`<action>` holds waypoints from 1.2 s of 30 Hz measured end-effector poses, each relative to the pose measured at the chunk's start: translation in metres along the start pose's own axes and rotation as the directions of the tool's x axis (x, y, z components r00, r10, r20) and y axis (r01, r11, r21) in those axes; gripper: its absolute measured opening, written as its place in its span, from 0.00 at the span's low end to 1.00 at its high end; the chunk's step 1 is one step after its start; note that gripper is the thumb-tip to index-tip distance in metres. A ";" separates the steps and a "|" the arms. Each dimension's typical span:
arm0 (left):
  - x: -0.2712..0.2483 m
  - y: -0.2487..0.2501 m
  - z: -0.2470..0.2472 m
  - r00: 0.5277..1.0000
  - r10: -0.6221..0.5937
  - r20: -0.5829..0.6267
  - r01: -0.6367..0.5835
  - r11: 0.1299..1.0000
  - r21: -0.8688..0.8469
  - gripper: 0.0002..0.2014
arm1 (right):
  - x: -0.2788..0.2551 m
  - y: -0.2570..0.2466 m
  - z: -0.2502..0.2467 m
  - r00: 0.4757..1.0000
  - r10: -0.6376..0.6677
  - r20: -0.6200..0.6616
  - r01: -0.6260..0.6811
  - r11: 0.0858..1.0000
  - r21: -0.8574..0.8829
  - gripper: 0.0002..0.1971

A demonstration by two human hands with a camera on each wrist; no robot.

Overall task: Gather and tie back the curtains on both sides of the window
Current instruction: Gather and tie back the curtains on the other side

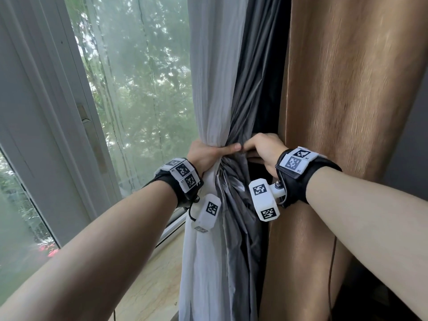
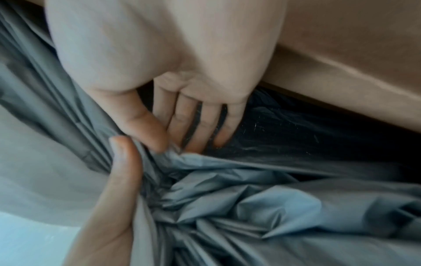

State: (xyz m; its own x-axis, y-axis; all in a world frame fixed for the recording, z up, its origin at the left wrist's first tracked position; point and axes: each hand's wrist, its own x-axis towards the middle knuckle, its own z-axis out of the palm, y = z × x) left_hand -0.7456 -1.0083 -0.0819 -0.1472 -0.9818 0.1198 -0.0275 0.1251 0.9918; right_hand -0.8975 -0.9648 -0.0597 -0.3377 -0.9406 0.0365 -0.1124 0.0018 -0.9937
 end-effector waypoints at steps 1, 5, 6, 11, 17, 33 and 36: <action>-0.001 0.000 0.001 1.000 0.005 0.010 -0.005 1.000 -0.005 0.29 | 0.000 0.000 0.002 1.000 0.007 0.029 -0.008 1.000 0.010 0.25; -0.002 0.001 0.000 0.996 0.002 0.094 -0.001 1.000 -0.019 0.28 | 0.007 0.003 0.003 0.988 0.011 0.155 -0.024 0.996 0.088 0.45; -0.002 0.001 -0.001 0.992 0.008 0.123 -0.005 1.000 -0.019 0.29 | -0.001 -0.001 0.003 0.985 0.005 0.174 -0.024 0.995 0.102 0.38; -0.001 0.003 -0.006 0.991 -0.009 0.130 0.001 0.998 0.059 0.24 | -0.012 -0.008 -0.006 0.979 0.017 0.201 -0.047 0.988 0.145 0.26; -0.008 0.006 0.002 0.994 -0.015 0.105 0.001 0.991 0.136 0.16 | -0.007 -0.010 0.007 0.999 0.008 -0.049 -0.006 0.999 0.043 0.08; -0.003 0.008 -0.016 0.982 -0.032 0.187 0.012 0.994 0.107 0.22 | 0.012 0.007 0.019 1.000 0.029 -0.009 -0.028 0.999 0.040 0.27; 0.000 0.006 -0.012 0.976 -0.005 0.216 -0.015 0.996 0.087 0.32 | 0.022 0.013 0.020 1.000 0.006 -0.017 -0.006 1.000 0.024 0.35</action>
State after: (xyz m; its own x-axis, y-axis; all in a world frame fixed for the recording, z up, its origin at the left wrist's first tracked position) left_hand -0.7336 -1.0090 -0.0758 -0.3574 -0.9283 0.1027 -0.1110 0.1513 0.9822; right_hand -0.8878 -0.9924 -0.0740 -0.3539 -0.9347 0.0321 -0.0882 -0.0009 -0.9961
